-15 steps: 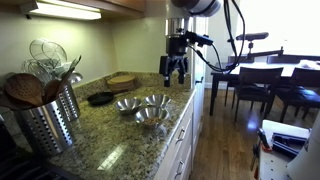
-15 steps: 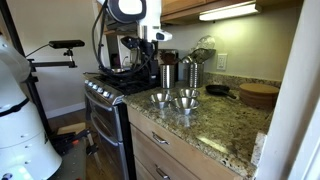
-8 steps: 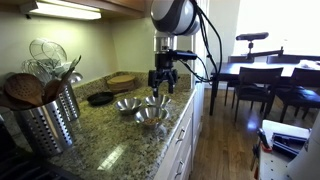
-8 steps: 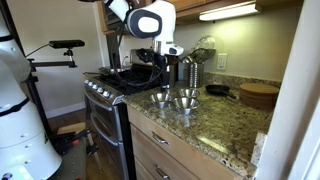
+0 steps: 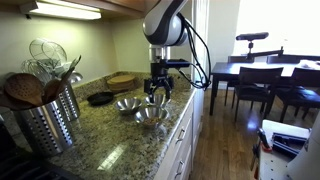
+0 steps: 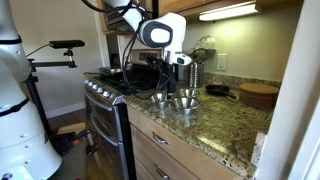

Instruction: Put the objects from the bowl on the left into the bowl near the center

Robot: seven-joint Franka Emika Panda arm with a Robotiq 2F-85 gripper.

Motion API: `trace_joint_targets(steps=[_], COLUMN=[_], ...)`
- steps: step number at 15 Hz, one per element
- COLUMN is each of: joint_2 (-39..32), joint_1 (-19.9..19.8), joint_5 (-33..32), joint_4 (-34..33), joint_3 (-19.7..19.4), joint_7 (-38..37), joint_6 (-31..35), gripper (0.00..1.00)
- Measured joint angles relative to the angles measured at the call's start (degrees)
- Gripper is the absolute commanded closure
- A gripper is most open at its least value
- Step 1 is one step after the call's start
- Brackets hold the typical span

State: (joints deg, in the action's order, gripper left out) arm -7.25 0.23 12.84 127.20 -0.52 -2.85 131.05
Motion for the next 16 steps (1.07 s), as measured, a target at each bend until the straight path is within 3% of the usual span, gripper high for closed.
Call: trace_joint_targets(steps=[16], joint_2=[-4.6], joint_1=[-0.5], joint_5=[1.2], joint_4=[-2.0], joint_3=[0.0], joint_7=[-2.9], joint_6=[-2.8], gripper=[0.00])
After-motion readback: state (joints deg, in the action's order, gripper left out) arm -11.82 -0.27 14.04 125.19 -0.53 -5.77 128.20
